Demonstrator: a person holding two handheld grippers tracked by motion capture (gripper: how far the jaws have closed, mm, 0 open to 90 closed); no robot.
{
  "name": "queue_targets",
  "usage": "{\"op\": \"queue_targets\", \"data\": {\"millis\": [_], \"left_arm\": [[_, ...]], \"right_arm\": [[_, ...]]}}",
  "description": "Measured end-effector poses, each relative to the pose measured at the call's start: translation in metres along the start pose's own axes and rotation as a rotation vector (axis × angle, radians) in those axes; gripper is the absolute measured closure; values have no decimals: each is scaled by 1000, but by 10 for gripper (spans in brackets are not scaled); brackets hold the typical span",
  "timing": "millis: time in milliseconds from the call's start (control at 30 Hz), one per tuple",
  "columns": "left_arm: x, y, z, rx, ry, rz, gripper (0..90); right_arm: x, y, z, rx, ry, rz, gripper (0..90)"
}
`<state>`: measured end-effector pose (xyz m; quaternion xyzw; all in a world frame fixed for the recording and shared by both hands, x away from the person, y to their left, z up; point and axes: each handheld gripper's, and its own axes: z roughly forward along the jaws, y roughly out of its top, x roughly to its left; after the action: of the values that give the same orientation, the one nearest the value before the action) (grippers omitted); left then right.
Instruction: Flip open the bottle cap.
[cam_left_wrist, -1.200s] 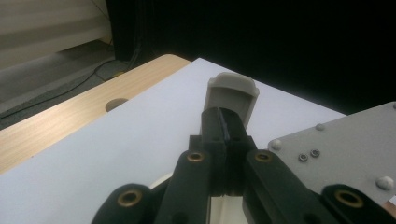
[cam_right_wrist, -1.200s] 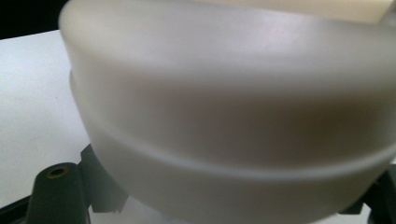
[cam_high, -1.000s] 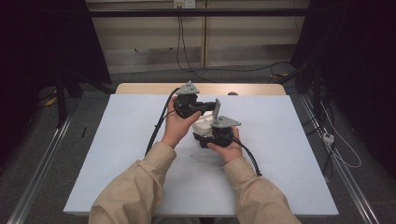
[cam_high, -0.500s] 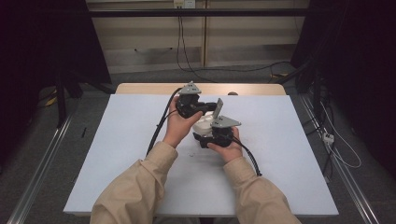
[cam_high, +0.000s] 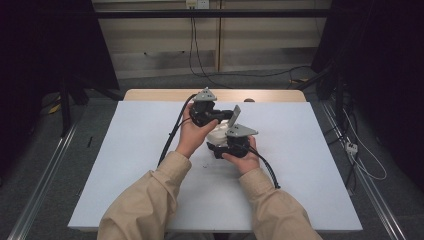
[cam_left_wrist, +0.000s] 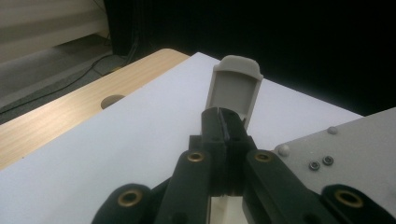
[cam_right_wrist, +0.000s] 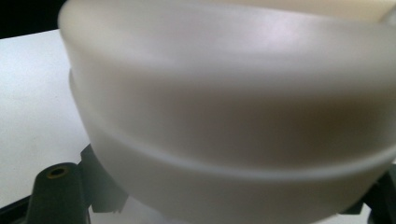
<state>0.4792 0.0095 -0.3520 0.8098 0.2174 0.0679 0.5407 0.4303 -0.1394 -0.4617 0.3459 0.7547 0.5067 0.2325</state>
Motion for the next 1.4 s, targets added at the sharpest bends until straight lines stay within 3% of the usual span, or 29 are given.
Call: {"op": "queue_targets", "data": {"millis": [1400], "left_arm": [[3, -3, 16, 21, -18, -16, 900]], "right_arm": [[0, 0, 0, 3, 0, 1, 180]]}}
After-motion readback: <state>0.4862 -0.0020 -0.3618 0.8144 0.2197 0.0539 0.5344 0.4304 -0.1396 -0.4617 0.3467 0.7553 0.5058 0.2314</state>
